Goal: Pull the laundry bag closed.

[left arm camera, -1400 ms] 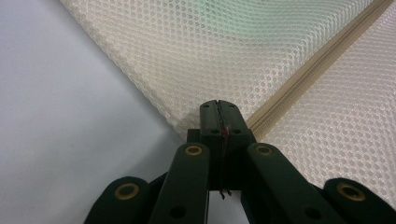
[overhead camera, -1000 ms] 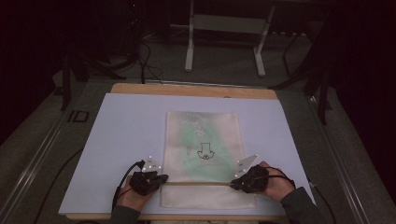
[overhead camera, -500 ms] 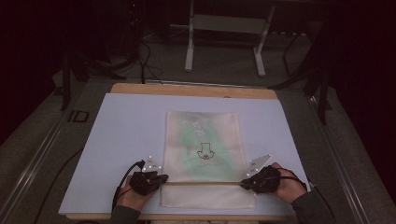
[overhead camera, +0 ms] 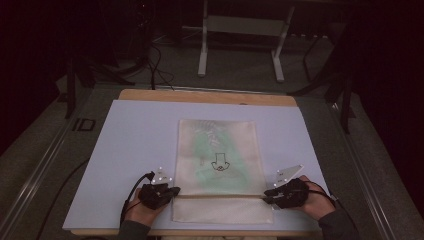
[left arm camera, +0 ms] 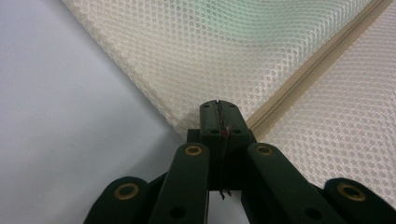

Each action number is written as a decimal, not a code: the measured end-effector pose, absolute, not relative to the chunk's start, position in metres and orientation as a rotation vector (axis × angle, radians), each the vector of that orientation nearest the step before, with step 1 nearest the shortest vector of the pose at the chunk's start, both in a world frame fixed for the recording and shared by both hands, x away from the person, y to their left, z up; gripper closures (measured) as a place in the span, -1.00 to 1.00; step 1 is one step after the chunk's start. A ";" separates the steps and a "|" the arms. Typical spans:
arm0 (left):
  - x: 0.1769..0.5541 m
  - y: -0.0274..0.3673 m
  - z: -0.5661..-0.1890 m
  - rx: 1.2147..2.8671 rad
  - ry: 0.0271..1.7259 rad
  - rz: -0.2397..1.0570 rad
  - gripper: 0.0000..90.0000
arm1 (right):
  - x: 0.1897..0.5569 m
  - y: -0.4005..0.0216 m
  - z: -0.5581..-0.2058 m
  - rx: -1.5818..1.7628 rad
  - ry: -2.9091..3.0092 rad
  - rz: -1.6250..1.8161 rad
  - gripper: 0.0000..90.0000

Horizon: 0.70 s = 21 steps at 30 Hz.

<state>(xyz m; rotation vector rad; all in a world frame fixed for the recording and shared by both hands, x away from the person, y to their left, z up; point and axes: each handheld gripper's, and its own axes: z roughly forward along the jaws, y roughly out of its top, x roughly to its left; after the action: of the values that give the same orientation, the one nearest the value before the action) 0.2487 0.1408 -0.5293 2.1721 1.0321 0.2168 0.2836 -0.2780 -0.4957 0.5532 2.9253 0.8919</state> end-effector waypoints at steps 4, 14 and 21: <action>0.249 0.141 -0.529 2.168 1.034 0.215 0.97 | 0.284 -0.279 -0.495 0.583 2.899 0.911 0.40; 0.248 0.143 -0.528 2.159 1.019 0.213 0.96 | 0.285 -0.285 -0.490 0.647 2.817 0.989 0.22; 0.248 0.143 -0.527 2.163 1.015 0.223 0.96 | 0.287 -0.297 -0.489 0.714 2.772 1.006 0.21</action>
<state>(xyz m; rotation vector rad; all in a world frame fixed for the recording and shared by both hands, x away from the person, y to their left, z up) 0.2476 0.1430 -0.5275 2.1627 1.0148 0.2227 0.2868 -0.2968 -0.4893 0.7143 2.7719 1.0060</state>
